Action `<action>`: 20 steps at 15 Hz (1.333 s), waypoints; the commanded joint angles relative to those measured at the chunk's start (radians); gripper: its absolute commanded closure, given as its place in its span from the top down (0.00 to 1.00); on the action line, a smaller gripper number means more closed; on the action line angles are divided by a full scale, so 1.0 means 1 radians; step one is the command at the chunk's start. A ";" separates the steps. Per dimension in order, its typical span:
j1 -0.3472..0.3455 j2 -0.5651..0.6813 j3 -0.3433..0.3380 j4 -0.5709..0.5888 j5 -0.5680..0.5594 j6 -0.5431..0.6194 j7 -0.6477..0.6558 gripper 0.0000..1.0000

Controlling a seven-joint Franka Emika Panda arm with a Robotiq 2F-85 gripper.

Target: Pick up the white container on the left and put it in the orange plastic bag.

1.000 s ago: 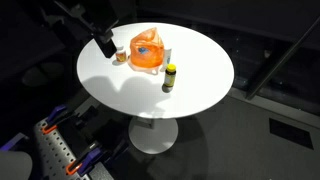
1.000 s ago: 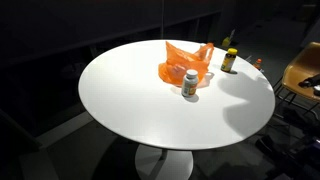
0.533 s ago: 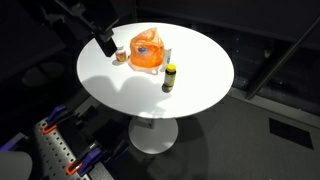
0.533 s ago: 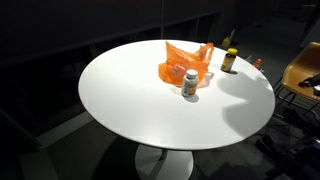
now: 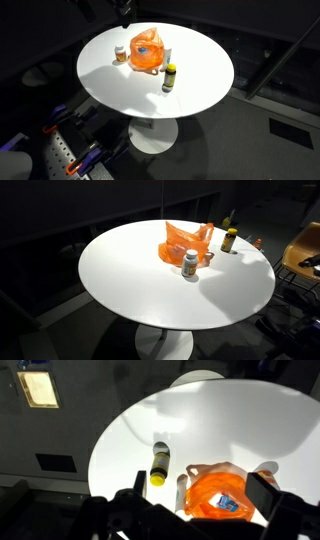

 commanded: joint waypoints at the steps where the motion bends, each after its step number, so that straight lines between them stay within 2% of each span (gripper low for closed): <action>1: 0.053 0.181 0.013 0.112 0.081 0.046 0.015 1.00; 7: 0.122 0.457 0.045 0.268 0.253 0.058 0.009 1.00; 12: 0.126 0.663 0.107 0.402 0.361 0.042 0.015 1.00; 16: 0.108 0.802 0.167 0.477 0.363 0.081 0.076 1.00; 20: 0.109 0.906 0.212 0.506 0.297 0.182 0.213 1.00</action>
